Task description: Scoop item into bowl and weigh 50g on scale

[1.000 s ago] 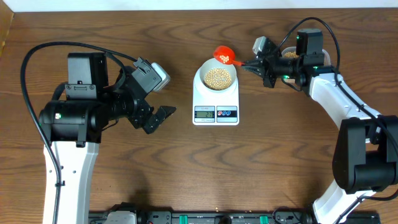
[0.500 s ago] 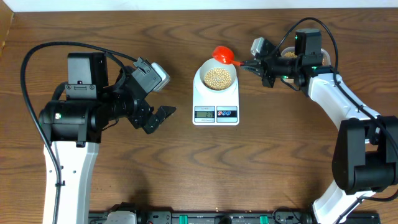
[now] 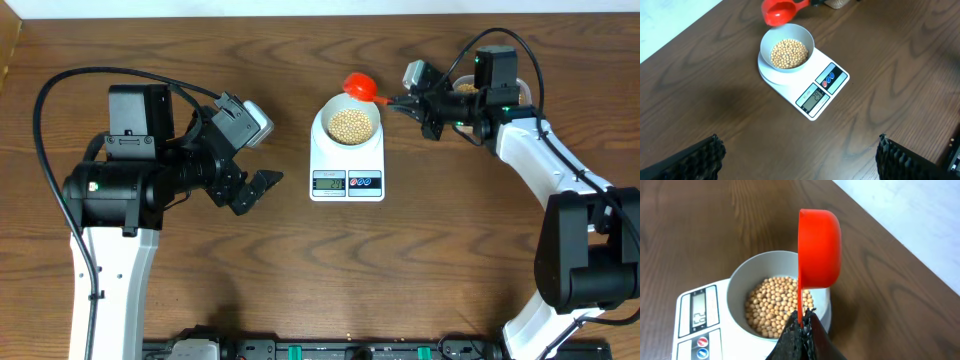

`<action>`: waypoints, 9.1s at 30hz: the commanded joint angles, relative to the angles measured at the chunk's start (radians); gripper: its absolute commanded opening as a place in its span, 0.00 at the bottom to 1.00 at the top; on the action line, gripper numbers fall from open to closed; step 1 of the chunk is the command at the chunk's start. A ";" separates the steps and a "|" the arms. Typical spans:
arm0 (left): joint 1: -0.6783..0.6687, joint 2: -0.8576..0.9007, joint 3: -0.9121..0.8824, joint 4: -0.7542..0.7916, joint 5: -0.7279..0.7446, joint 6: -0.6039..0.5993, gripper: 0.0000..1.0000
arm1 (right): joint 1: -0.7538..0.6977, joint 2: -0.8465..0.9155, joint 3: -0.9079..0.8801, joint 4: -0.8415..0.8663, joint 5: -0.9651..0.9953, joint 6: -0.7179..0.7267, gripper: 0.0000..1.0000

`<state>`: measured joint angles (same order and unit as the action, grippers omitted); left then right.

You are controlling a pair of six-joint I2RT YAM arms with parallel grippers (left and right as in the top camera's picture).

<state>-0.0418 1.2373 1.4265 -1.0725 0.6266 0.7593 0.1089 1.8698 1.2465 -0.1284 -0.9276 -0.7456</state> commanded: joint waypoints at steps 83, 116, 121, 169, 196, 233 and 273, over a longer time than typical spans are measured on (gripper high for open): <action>0.004 -0.001 0.018 0.000 0.017 -0.002 0.98 | -0.022 -0.111 -0.002 -0.339 1.427 0.003 0.01; 0.004 -0.001 0.018 0.000 0.017 -0.002 0.98 | -0.047 -0.108 -0.003 -0.482 1.130 0.377 0.01; 0.004 -0.001 0.018 0.000 0.017 -0.002 0.98 | -0.080 -0.108 -0.003 -0.477 1.033 0.482 0.01; 0.004 -0.001 0.018 0.000 0.017 -0.002 0.98 | -0.102 -0.081 0.159 -0.558 1.172 0.209 0.01; 0.004 -0.001 0.018 0.000 0.017 -0.002 0.99 | -0.104 -0.019 0.159 -0.566 0.965 0.431 0.01; 0.004 -0.001 0.018 0.000 0.017 -0.002 0.98 | -0.331 0.068 0.130 -0.540 0.422 0.776 0.01; 0.004 -0.001 0.018 0.000 0.017 -0.002 0.98 | -0.586 0.066 0.130 -0.528 -0.054 0.865 0.01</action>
<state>-0.0418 1.2373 1.4265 -1.0725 0.6270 0.7593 -0.4606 1.9236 1.3838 -0.6601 -0.8875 0.1036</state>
